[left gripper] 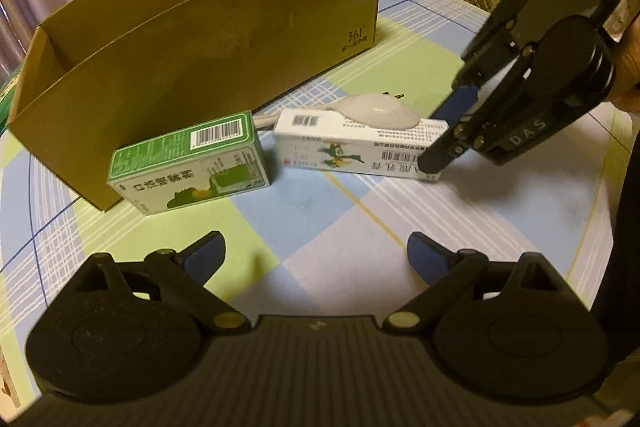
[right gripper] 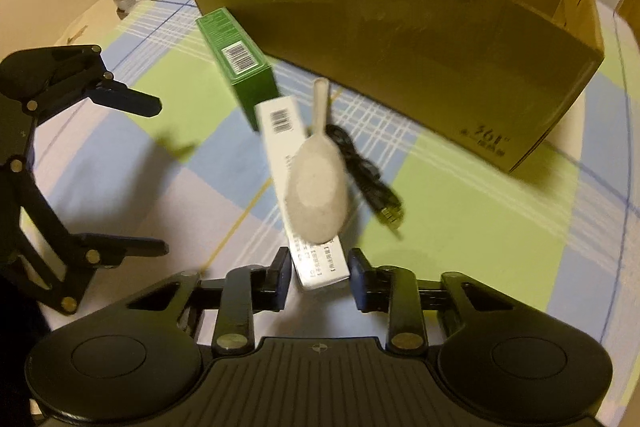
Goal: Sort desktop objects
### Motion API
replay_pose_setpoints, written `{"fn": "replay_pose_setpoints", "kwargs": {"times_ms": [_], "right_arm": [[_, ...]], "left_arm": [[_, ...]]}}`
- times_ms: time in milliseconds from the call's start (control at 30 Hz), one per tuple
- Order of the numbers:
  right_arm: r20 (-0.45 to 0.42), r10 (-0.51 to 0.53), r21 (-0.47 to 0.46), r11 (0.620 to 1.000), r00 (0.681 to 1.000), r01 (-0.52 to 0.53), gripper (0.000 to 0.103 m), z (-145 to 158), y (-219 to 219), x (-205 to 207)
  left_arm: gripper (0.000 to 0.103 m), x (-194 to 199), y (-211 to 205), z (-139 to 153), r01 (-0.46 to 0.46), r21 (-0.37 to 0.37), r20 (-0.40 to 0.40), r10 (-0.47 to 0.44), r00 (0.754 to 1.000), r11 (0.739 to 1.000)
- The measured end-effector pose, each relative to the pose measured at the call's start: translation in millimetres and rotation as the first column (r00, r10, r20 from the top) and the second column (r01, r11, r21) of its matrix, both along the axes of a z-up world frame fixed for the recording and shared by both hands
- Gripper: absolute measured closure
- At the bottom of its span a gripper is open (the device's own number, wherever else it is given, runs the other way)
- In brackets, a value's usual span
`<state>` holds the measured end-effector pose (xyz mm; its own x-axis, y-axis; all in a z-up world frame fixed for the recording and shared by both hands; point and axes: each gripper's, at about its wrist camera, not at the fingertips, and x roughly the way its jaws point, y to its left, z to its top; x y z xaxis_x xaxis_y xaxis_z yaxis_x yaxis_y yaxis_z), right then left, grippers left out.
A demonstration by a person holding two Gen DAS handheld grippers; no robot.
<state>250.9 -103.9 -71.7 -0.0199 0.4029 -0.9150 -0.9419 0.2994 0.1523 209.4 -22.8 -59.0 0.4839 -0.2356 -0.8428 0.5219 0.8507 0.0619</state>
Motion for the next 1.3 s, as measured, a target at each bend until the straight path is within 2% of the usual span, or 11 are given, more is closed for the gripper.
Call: {"fn": "replay_pose_setpoints", "kwargs": {"times_ms": [133,233,300,467,533,700,833,1033,1133,1200,1300], "right_arm": [[-0.114,-0.080,-0.003,0.997,0.990,0.080,0.080,3.1,-3.9,-0.8],[-0.259,-0.187,0.000,0.981,0.948,0.193,0.080,-1.5,-10.4,0.4],[-0.295,-0.226,-0.004,0.972,0.928,0.236,0.080,-5.4,-14.0,-2.9],[-0.231,-0.232,0.013,0.970,0.945,0.241,0.071,3.3,-22.9,-9.0],[-0.219,-0.236,0.027,0.968,0.947,0.248,0.050,9.2,-33.2,-7.1],[-0.165,-0.324,0.089,0.936,0.932,0.341,0.046,24.5,-54.2,5.5],[-0.100,-0.365,0.125,0.918,0.926,0.376,0.046,34.4,-65.3,11.8],[-0.065,-0.368,0.142,0.917,0.927,0.374,0.046,36.3,-70.1,23.2],[-0.049,-0.352,0.129,0.926,0.935,0.355,0.046,33.6,-70.0,29.1],[-0.054,-0.334,0.119,0.934,0.941,0.338,0.046,29.8,-67.4,31.2],[-0.029,-0.264,0.096,0.959,0.964,0.265,0.046,24.4,-59.8,26.3]], "left_arm": [[0.008,-9.5,8.1,6.5,-0.020,-0.009,0.002,0.020,1.000,1.000],[0.008,-17.8,13.0,12.7,-0.041,-0.020,0.002,0.041,0.999,0.999],[0.008,-23.6,14.6,15.2,-0.055,-0.024,0.001,0.055,0.998,0.998],[0.008,-33.3,12.5,22.1,-0.097,-0.076,-0.017,0.096,0.995,0.992],[0.008,-33.4,7.5,22.2,-0.114,-0.099,-0.025,0.112,0.993,0.988],[0.008,-27.2,-14.9,16.8,-0.157,-0.141,-0.058,0.150,0.987,0.978],[0.009,-16.7,-28.7,6.9,-0.244,-0.196,-0.095,0.229,0.969,0.950],[0.027,-1.7,-46.7,-9.2,-0.330,-0.214,-0.119,0.311,0.943,0.919],[0.049,4.1,-47.8,-16.0,-0.346,-0.180,-0.126,0.327,0.937,0.921],[0.070,4.1,-42.8,-16.0,-0.347,-0.150,-0.125,0.330,0.936,0.926],[0.080,-0.9,-27.9,-11.4,-0.349,-0.099,-0.112,0.338,0.934,0.932]]}}
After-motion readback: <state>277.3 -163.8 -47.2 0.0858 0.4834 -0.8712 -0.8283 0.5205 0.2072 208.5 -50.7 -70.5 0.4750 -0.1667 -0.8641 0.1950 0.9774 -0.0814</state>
